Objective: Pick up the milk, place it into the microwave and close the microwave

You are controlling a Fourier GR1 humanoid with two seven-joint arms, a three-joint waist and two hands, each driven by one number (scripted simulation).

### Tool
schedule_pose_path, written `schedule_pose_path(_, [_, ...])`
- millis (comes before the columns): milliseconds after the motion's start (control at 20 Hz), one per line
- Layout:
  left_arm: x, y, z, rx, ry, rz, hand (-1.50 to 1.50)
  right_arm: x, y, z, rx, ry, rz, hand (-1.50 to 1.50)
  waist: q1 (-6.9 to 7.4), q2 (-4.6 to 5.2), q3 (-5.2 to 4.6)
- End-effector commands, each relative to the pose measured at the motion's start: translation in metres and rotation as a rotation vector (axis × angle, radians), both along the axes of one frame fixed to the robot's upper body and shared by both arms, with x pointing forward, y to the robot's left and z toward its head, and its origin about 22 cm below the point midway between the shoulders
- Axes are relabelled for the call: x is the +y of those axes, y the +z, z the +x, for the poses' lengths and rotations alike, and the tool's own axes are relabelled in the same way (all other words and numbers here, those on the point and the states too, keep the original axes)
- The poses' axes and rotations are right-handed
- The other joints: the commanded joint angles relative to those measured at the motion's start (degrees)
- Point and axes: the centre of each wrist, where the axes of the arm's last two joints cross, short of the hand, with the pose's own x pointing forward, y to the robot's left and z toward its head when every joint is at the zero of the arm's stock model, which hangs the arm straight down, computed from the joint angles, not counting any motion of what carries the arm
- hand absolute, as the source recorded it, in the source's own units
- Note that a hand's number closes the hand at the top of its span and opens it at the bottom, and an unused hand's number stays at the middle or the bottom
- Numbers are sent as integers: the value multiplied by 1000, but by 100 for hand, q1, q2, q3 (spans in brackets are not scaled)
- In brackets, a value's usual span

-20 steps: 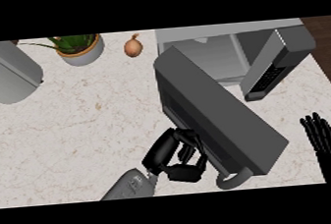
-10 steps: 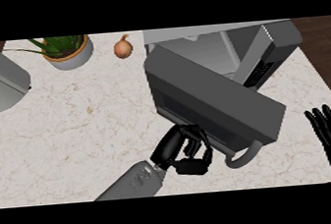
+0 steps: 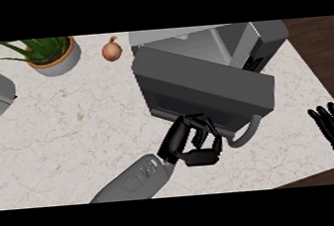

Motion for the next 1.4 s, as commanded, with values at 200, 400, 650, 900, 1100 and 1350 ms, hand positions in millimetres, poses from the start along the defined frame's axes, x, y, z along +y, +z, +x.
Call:
schedule_pose_path(200, [-12,36,27,-30,201,-99,150,-8,32,10,-48,30,-68,-150,-200,51,4])
schedule_pose_path(400, [-14,40,34,-3,275,-90,-150,-12,44,17,-78,37,-56,-150,-384,106,10])
schedule_pose_path(650, [-12,46,49,30,355,-82,-150,-32,93,27,-242,-70,-255,-150,-559,129,2])
schedule_pose_path(900, [-15,65,60,36,419,-157,-150,-40,124,33,-336,-113,-389,150,-605,207,0])
schedule_pose_path(1100, [-16,69,61,41,449,-192,-150,-41,134,38,-364,-140,-414,150,-571,251,4])
schedule_pose_path(1350, [-17,69,64,58,456,-199,-150,-42,136,43,-374,-153,-432,150,-553,327,28])
